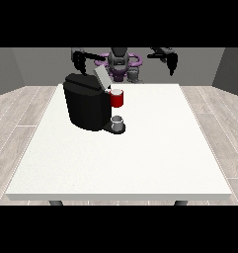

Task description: Insert the coffee pod into the coffee machine and close the lid

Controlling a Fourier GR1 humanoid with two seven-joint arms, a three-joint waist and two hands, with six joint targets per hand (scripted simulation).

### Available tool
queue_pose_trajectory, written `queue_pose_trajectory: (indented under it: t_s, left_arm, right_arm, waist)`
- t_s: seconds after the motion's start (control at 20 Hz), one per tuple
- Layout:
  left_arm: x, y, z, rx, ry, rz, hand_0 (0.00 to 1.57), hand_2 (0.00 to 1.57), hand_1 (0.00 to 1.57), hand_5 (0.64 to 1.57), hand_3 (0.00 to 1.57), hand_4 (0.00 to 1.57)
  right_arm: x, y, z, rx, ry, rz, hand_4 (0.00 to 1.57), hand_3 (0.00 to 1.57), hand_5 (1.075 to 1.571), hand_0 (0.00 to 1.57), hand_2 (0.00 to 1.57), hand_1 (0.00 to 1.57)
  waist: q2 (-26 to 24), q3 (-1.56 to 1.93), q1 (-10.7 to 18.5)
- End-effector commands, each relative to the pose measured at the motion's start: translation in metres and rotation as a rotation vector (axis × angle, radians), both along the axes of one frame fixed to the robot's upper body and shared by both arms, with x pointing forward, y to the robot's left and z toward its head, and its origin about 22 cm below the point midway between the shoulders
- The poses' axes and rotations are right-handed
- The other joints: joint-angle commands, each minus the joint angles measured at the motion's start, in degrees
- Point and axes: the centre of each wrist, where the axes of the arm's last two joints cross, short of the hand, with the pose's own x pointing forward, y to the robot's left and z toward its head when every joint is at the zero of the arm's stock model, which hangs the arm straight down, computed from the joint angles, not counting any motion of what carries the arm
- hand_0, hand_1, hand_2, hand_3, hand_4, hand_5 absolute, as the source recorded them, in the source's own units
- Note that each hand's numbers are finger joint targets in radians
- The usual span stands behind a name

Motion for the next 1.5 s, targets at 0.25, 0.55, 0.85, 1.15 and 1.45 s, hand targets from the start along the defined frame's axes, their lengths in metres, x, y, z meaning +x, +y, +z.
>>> queue_pose_trajectory:
  t_s: [0.25, 0.55, 0.85, 1.15, 1.45]
  left_arm:
    - [-0.005, 0.012, 0.027, 0.024, -0.026, 0.049, 0.0, 0.0, 0.0, 1.571, 0.0, 0.0]
    - [-0.013, 0.03, 0.038, 0.033, -0.068, 0.05, 0.0, 0.0, 0.0, 1.571, 0.0, 0.0]
    - [-0.024, 0.003, 0.023, 0.013, -0.093, 0.076, 0.0, 0.0, 0.0, 1.571, 0.0, 0.0]
    - [-0.008, 0.032, 0.045, 0.052, -0.08, 0.076, 0.0, 0.0, 0.0, 1.571, 0.0, 0.0]
    - [-0.026, 0.035, 0.013, 0.056, -0.051, 0.086, 0.0, 0.0, 0.0, 1.571, 0.0, 0.0]
  right_arm:
    - [0.034, 0.022, 0.023, -0.035, -0.034, 0.018, 0.0, 0.0, 1.571, 0.0, 0.0, 0.0]
    - [0.04, 0.029, 0.02, -0.068, -0.045, 0.068, 0.0, 0.0, 1.571, 0.0, 0.0, 0.0]
    - [0.048, 0.04, 0.022, -0.069, -0.069, 0.096, 0.0, 0.0, 1.571, 0.0, 0.0, 0.0]
    - [0.06, 0.051, 0.047, -0.083, -0.092, 0.13, 0.0, 0.0, 1.571, 0.0, 0.0, 0.0]
    - [0.055, 0.086, 0.041, -0.096, -0.097, 0.143, 0.08, 0.0, 1.571, 0.0, 0.0, 0.0]
  waist:
    - [4.5, -0.01, -0.9]
    - [5.7, -0.01, -1.0]
    - [7.7, -0.01, -1.6]
    - [8.5, -0.02, -2.1]
    - [7.2, -0.03, -2.4]
